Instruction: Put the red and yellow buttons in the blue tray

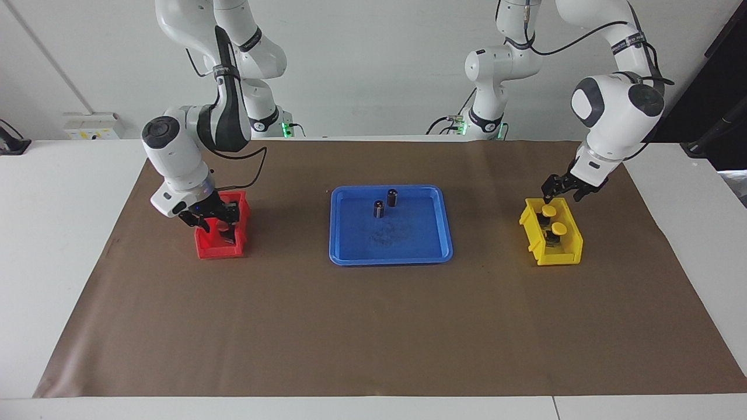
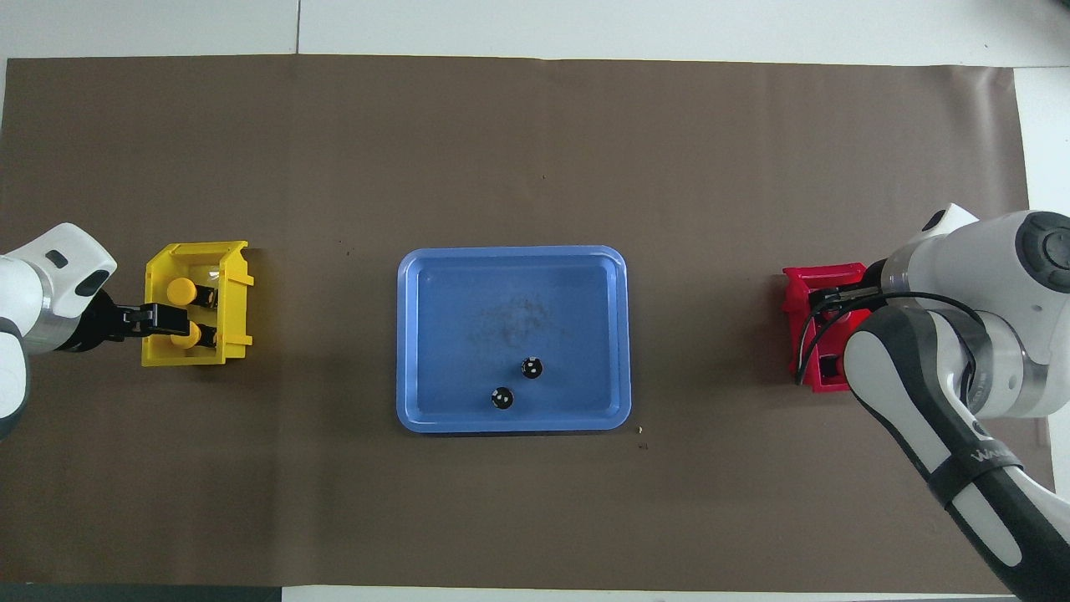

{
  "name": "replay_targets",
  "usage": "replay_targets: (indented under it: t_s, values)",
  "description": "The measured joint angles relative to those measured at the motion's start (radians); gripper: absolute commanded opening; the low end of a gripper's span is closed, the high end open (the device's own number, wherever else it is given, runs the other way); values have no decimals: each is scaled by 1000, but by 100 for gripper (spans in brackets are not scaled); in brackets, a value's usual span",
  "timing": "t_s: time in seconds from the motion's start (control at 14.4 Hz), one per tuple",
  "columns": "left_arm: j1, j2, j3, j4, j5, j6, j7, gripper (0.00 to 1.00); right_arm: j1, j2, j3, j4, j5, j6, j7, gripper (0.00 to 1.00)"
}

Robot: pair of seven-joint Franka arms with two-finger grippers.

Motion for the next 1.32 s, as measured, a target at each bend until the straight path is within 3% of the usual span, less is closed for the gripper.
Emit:
replay_targets:
  t_s: [0.48, 0.83, 1.11, 1.32]
  values:
    - [0, 37, 0, 0, 0, 40, 0, 72, 0, 0, 0, -10, 0, 4, -18, 45]
    - [-2, 55, -4, 0, 0, 42, 0, 73, 5, 0, 2, -10, 0, 5, -21, 26]
    - [-2, 56, -5, -7, 0, 42, 0, 72, 22, 0, 2, -6, 0, 1, -21, 25]
    - [-2, 56, -5, -14, 0, 42, 0, 72, 24, 2, 2, 63, 0, -100, -21, 26]
